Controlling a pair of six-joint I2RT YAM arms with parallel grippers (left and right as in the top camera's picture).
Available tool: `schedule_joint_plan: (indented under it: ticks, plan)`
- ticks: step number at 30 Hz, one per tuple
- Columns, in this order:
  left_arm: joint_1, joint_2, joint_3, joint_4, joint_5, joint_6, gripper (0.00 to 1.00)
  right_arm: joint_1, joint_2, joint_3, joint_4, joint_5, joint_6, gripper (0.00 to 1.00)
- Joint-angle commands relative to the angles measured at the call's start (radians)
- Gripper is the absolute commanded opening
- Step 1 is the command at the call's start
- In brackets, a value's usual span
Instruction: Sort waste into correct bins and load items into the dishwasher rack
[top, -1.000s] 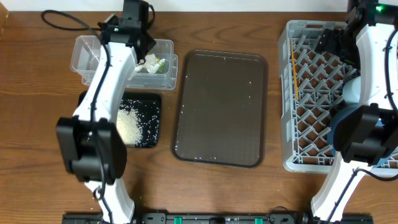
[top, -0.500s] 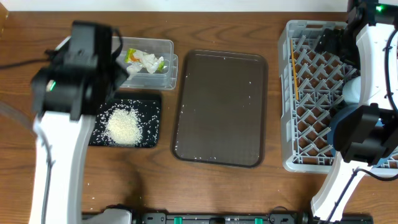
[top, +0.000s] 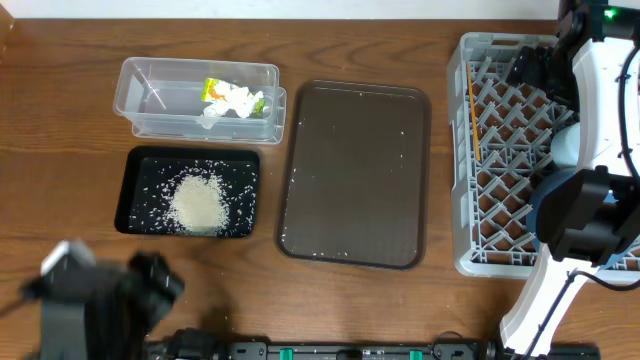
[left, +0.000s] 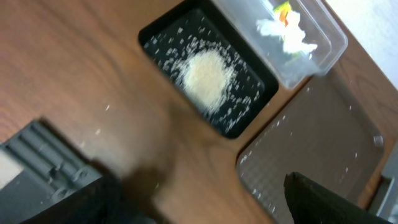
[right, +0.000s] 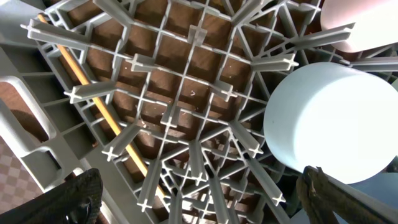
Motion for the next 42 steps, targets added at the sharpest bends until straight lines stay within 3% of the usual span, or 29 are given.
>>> schedule_joint_plan:
  ticks: [1,7,14,19,22,23,26,29,42]
  plan:
    - [0.0,-0.087,-0.014,-0.051,0.021,-0.002,0.87,-0.003,-0.038,0.016,-0.001,0.007,0.017,0.99]
    - [0.0,-0.203,-0.014,-0.117,0.021,-0.002,0.88,-0.003,-0.038,0.016,-0.001,0.007,0.017,0.99]
    - [0.0,-0.219,-0.021,-0.117,0.093,0.048,0.88,-0.003,-0.038,0.016,-0.001,0.007,0.016,0.99]
    - [0.0,-0.237,-0.143,-0.054,0.095,0.062,0.89,-0.003,-0.038,0.016,-0.001,0.007,0.016,0.99]
    - [0.002,-0.28,-0.294,0.127,0.104,0.17,0.91,-0.003,-0.038,0.016,-0.001,0.007,0.017,0.99]
    - [0.002,-0.298,-0.347,0.201,0.122,0.222,0.96,-0.003,-0.038,0.016,-0.001,0.007,0.017,0.99]
    - [0.012,-0.371,-0.551,0.507,0.278,0.469,0.96,-0.003,-0.038,0.016,-0.001,0.007,0.016,0.99]
    - [0.037,-0.447,-0.744,0.781,0.433,0.625,0.96,-0.003,-0.038,0.016,-0.001,0.007,0.016,0.99]
    - [0.087,-0.619,-1.312,1.479,0.436,0.67,0.97,-0.003,-0.038,0.016,-0.001,0.007,0.017,0.99]
